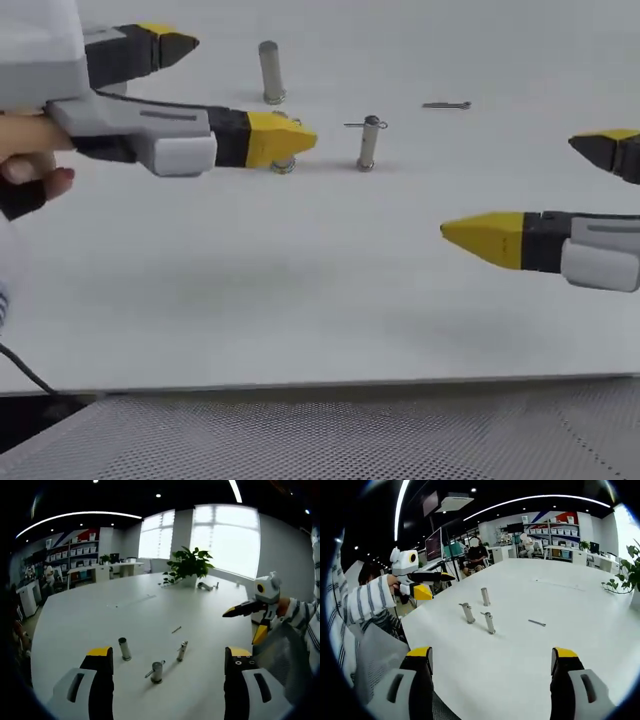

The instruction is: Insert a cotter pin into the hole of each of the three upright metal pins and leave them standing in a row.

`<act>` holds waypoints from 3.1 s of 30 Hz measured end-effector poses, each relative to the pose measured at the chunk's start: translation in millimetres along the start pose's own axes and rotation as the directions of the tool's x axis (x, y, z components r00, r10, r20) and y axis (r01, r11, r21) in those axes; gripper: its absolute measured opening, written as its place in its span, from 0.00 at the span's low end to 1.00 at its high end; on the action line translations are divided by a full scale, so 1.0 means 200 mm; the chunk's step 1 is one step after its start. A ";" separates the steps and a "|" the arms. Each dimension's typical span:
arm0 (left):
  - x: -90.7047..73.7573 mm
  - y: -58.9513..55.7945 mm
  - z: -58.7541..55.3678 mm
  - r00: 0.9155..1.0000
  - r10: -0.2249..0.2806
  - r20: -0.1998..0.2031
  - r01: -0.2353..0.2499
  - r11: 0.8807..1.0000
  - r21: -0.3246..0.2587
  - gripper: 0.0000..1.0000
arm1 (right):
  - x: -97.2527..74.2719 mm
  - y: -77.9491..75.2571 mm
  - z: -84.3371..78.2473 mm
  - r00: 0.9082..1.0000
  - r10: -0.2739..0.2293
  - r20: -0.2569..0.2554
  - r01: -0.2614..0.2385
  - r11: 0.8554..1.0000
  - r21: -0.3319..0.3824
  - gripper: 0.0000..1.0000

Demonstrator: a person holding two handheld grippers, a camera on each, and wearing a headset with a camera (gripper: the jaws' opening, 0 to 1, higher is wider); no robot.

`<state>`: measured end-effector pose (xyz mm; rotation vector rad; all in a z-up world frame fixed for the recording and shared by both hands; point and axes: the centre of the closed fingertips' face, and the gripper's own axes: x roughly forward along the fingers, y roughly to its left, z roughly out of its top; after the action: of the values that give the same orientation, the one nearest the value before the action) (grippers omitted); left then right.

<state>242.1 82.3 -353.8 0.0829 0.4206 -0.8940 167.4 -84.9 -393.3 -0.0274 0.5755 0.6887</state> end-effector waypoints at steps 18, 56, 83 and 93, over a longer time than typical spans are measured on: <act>0.29 0.45 -0.04 0.994 0.090 -0.059 -0.090 0.996 -0.003 0.77 | -0.05 -0.06 -0.04 0.999 -0.040 -0.027 0.041 0.999 0.018 0.95; 0.54 0.52 -0.32 0.975 0.044 -0.219 -0.037 0.999 0.036 0.10 | 0.00 -0.05 -0.13 0.997 -0.018 -0.075 0.022 0.998 0.053 0.95; 0.27 0.26 0.06 0.991 0.063 -0.119 -0.048 0.991 0.128 0.09 | -0.02 -0.04 -0.06 0.999 -0.015 -0.033 0.015 1.000 0.012 0.93; 0.21 -0.03 0.04 0.992 -0.017 -0.129 0.038 0.986 0.164 0.09 | -0.06 -0.01 -0.04 1.000 -0.009 -0.012 0.009 1.000 -0.007 0.93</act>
<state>263.3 46.8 -362.4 0.2893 0.4661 -0.9530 156.9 -95.1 -394.2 -0.0406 0.5845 0.6825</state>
